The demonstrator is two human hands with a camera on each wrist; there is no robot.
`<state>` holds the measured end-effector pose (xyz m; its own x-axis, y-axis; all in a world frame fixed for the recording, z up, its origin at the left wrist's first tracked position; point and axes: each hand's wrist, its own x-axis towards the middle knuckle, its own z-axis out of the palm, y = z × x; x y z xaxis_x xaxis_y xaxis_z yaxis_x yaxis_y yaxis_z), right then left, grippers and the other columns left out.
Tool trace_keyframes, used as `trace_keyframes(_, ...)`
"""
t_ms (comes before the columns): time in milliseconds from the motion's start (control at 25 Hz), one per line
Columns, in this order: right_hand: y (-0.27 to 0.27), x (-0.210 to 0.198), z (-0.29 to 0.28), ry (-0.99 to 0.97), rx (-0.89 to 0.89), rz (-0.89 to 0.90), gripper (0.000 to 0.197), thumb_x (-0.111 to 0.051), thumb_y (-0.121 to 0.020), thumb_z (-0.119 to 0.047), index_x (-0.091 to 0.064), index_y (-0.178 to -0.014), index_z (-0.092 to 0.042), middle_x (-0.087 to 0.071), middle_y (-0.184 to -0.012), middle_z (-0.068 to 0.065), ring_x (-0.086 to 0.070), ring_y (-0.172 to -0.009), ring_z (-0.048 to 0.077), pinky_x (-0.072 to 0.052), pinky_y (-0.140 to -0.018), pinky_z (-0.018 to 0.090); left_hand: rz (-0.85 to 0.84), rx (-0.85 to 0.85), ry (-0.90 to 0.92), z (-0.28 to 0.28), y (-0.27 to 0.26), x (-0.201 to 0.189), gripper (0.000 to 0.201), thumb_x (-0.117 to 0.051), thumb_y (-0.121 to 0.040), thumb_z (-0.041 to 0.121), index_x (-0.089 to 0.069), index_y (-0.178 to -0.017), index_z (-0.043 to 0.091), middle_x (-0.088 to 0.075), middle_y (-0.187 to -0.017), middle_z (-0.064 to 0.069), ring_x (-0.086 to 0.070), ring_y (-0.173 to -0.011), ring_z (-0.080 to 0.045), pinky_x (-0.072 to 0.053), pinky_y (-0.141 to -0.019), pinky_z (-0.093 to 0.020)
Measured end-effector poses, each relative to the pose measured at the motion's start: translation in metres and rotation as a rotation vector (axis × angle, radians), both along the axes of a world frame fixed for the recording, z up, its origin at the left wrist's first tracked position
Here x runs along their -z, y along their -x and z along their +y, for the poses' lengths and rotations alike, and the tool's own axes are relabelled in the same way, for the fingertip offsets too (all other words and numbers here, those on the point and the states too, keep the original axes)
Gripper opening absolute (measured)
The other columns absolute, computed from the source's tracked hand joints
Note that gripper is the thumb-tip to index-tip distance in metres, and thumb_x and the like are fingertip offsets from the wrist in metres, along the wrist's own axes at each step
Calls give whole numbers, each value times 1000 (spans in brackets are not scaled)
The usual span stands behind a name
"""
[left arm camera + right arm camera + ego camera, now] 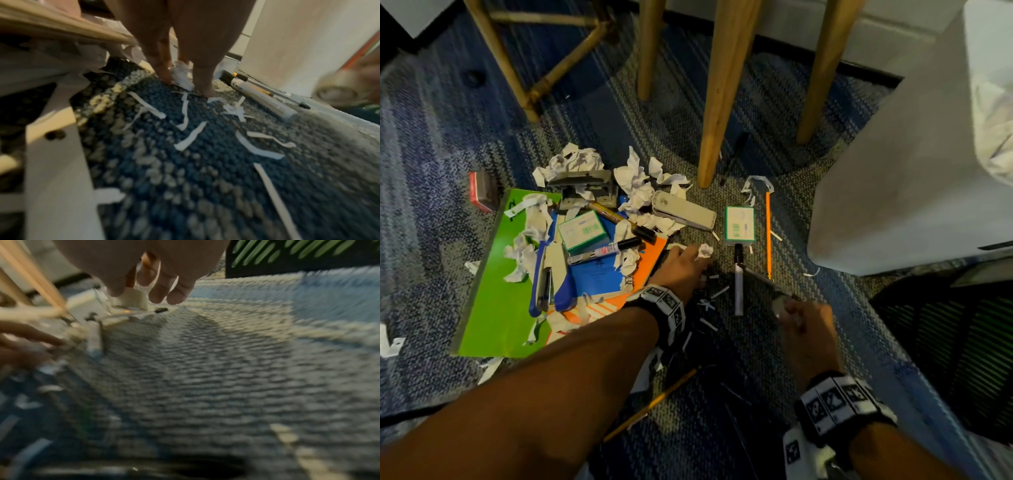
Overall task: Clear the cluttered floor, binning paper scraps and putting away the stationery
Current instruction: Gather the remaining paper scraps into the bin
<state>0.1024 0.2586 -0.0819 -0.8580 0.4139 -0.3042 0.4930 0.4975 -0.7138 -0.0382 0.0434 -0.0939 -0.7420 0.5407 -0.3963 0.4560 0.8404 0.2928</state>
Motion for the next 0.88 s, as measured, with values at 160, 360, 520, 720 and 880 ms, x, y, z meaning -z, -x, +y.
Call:
trace_keyframes(160, -21, 10, 18, -195, -312, -187, 19, -61, -90, -28, -66, -103, -15, -45, -96, -1, -54, -84, 27, -40, -70, 29, -26, 62, -122, -5, -6, -5, 20, -58, -80, -1, -67, -95, -11, -64, -99, -34, -63, -90, -50, -54, -74, -50)
trace_keyframes(360, 22, 1, 43, -257, -110, -108, 23, -59, -92, -31, -60, -109, -15, -47, -108, 7, -52, -98, 30, -43, -82, 34, -157, 72, 61, -10, -25, -16, 41, -44, -97, 13, -44, -139, 13, -51, -133, -10, -52, -119, -31, -47, -93, -40)
trace_keyframes(520, 68, 9, 59, -478, -236, -153, 41, -57, -90, -9, -55, -130, -11, -48, -132, 17, -49, -115, 38, -42, -97, 42, 28, -14, 13, -25, -37, -21, 65, -69, -84, 27, -37, -140, 19, -42, -127, -13, -47, -112, -35, -49, -78, -42)
trace_keyframes(720, 81, 7, 70, -568, -326, -395, 16, -57, -86, -10, -70, -95, -9, -66, -93, 20, -59, -78, 35, -46, -67, 35, -86, -107, 49, -22, -18, -14, 103, -78, -75, 34, -6, -147, 49, -6, -154, -11, -17, -136, -42, -38, -105, -52)
trace_keyframes(880, 84, 2, 73, -614, -312, -509, 17, -56, -90, -12, -70, -89, -4, -67, -91, 22, -57, -73, 34, -42, -64, 32, -221, -74, 200, -1, -10, -16, 63, -63, -88, 21, -34, -141, 37, -19, -151, -10, -19, -135, -44, -40, -102, -53)
